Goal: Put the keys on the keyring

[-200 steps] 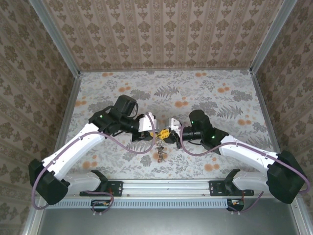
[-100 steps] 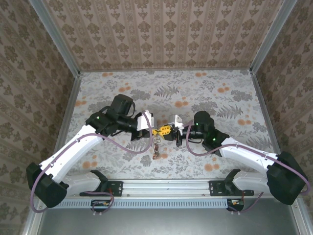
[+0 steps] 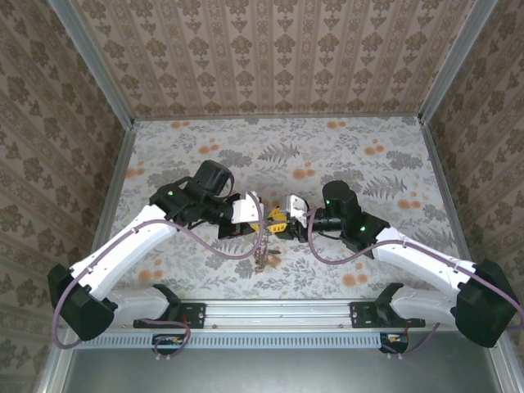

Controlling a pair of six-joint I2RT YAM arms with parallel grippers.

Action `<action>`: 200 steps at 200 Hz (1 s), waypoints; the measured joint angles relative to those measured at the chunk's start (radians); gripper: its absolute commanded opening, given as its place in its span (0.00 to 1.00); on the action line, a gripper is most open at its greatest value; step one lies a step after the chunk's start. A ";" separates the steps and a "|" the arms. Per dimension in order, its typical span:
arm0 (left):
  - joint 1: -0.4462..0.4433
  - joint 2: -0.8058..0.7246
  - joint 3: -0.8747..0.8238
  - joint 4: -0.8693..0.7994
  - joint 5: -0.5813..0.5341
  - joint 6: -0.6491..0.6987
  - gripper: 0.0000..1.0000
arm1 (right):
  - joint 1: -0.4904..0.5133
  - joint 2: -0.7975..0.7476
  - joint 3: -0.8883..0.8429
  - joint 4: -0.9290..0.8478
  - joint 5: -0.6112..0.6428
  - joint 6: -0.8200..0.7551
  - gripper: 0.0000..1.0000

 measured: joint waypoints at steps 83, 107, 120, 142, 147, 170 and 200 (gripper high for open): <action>-0.015 0.034 0.033 -0.012 -0.028 0.010 0.00 | 0.001 0.043 0.000 0.036 -0.009 0.061 0.21; -0.015 0.034 0.033 -0.001 -0.027 0.009 0.00 | 0.003 0.051 0.000 0.055 -0.012 0.084 0.21; -0.015 0.033 0.033 0.007 -0.025 0.009 0.00 | 0.005 0.056 0.000 0.062 -0.014 0.088 0.21; -0.009 0.033 0.033 0.013 -0.019 0.003 0.00 | 0.005 0.063 0.000 0.072 -0.014 0.097 0.14; -0.007 0.033 0.033 0.014 -0.018 0.002 0.00 | 0.006 0.063 0.000 0.072 -0.014 0.101 0.08; 0.005 0.031 0.033 0.018 -0.011 -0.002 0.03 | 0.006 0.063 0.000 0.084 -0.016 0.109 0.00; 0.020 0.006 0.021 0.037 0.008 -0.019 0.21 | 0.006 0.063 -0.003 0.126 -0.018 0.137 0.00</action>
